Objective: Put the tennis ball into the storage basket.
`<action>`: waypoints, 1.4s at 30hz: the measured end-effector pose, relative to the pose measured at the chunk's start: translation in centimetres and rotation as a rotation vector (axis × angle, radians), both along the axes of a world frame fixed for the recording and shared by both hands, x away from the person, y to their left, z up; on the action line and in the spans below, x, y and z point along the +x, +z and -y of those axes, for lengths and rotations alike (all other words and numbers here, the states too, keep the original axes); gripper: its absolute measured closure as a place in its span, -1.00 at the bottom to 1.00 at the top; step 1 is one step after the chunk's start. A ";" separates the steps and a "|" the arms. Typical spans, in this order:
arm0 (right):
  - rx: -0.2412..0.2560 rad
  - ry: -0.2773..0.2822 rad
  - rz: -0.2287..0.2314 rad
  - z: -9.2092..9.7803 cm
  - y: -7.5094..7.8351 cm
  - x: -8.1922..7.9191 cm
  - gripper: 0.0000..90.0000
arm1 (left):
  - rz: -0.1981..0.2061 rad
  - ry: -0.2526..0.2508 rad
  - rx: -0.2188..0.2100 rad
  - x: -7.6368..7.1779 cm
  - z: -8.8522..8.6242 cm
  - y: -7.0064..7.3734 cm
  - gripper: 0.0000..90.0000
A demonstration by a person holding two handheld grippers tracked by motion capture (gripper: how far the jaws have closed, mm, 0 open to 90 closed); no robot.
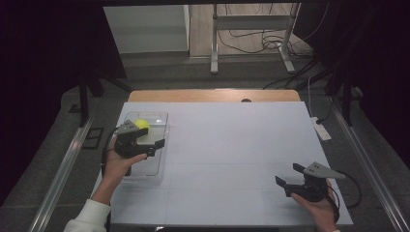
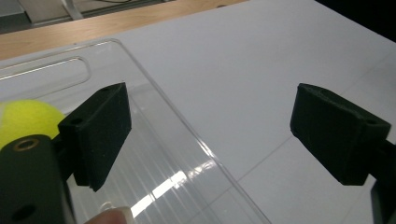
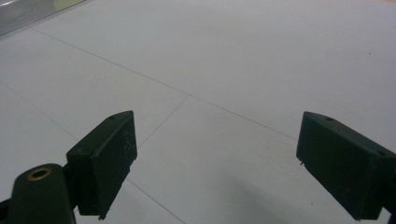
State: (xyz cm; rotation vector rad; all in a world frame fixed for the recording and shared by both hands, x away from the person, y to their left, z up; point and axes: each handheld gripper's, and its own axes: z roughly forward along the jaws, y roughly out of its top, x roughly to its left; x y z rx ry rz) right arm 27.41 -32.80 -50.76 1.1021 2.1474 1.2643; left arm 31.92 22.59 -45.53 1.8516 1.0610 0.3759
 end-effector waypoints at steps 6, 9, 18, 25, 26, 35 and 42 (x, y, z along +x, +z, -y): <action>0.004 -0.001 0.004 0.1 0.1 -0.1 -0.73 | 0.016 -0.023 -0.011 -1.2 0.6 0.0 -0.70; 0.007 0.000 0.005 0.1 0.1 -0.1 -0.73 | 0.016 -0.036 -0.019 -2.0 0.9 -0.3 -0.70; 0.023 0.007 0.010 0.0 0.3 -0.2 -0.73 | 0.012 -0.050 -0.044 -3.8 1.5 -1.6 -0.71; 0.030 0.018 0.012 -0.1 0.3 -0.3 -0.73 | 0.014 -0.052 -0.039 -5.6 1.5 -2.4 -0.70; 0.031 0.019 0.012 -0.1 0.4 -0.2 -0.73 | 0.012 -0.053 -0.041 -5.7 1.5 -2.5 -0.70; 0.042 0.036 0.003 -0.1 0.3 -0.1 -0.73 | 0.020 -0.034 -0.004 -6.8 1.4 -3.7 -0.70; 0.065 0.043 0.007 0.0 0.4 0.0 -0.73 | 0.017 -0.041 0.011 -6.9 1.5 -4.2 -0.71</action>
